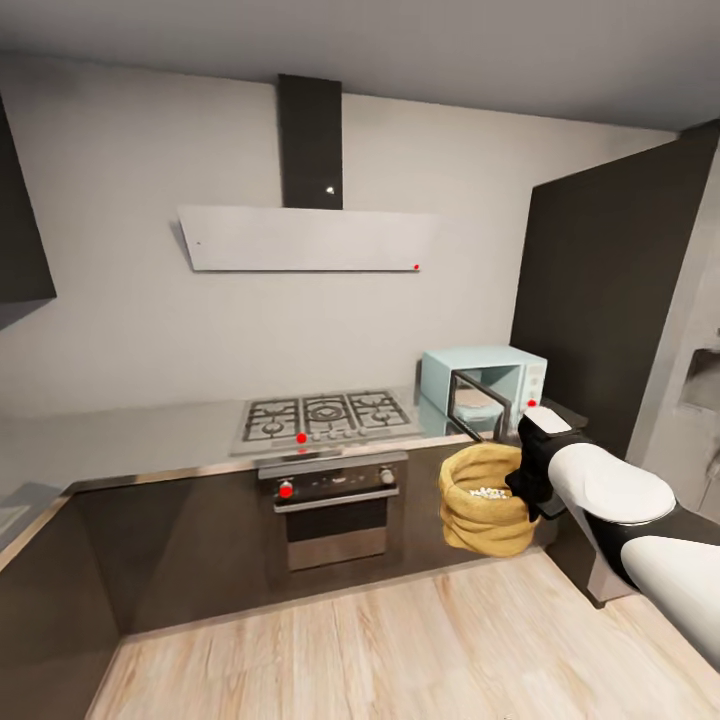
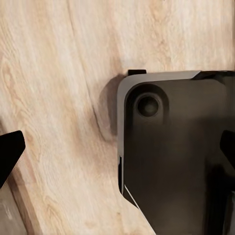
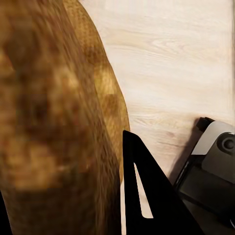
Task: In the kitchen, take the popcorn bag from the countertop, put it into the microwave, and heat it until the popcorn is cooked so the cooked popcorn ends up inside the bag.
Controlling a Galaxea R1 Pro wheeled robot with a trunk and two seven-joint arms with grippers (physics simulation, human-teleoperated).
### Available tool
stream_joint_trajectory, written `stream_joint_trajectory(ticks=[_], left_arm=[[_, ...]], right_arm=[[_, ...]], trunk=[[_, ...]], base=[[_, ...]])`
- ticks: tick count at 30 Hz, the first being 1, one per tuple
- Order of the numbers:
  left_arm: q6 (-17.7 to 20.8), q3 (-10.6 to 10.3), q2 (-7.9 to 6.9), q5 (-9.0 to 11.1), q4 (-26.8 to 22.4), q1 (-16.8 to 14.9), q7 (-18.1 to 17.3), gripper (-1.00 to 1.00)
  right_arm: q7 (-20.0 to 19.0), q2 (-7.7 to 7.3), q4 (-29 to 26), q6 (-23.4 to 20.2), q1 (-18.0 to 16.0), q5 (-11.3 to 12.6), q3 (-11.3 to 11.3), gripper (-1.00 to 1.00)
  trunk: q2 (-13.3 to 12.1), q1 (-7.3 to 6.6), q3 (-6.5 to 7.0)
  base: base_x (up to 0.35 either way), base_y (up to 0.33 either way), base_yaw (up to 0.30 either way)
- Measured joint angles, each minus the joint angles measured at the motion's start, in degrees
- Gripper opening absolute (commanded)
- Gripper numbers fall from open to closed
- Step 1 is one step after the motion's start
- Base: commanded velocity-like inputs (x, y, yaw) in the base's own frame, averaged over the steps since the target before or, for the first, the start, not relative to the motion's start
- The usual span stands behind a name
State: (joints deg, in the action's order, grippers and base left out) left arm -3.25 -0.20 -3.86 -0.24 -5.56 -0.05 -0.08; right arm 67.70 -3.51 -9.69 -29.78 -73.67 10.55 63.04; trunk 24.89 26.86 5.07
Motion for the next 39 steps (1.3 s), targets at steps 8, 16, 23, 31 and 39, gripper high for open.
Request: stream_joint_trajectory(ticks=[8,16,23,31,39], left_arm=[[0.0,0.0,-0.21,0.0,0.0,0.0,0.0,1.00],[0.0,0.0,-0.35,0.0,0.0,0.0,0.0,1.00],[0.0,0.0,-0.35,0.0,0.0,0.0,0.0,1.00],[0.0,0.0,-0.35,0.0,0.0,0.0,0.0,1.00],[0.1,0.0,-0.43,0.0,0.0,0.0,0.0,1.00]], right_arm=[[0.0,0.00,0.0,0.0,0.0,0.0,-0.1,-1.00],[0.0,0.01,0.0,0.0,0.0,0.0,-0.1,-1.00],[0.0,0.01,0.0,0.0,0.0,0.0,-0.2,-1.00],[0.0,0.01,0.0,-0.1,0.0,0.0,-0.2,-1.00],[-0.1,0.01,0.0,-0.1,0.0,0.0,-0.2,-1.00]], trunk=[[0.0,0.00,0.00],[0.0,-0.03,0.00],[0.0,-0.03,0.00],[0.0,-0.03,0.00],[0.0,-0.02,0.00]], base=[[0.002,0.000,-0.279],[0.174,-0.098,-0.195],[0.284,-0.159,-0.005],[0.272,-0.232,0.000],[0.264,-0.234,0.000]])
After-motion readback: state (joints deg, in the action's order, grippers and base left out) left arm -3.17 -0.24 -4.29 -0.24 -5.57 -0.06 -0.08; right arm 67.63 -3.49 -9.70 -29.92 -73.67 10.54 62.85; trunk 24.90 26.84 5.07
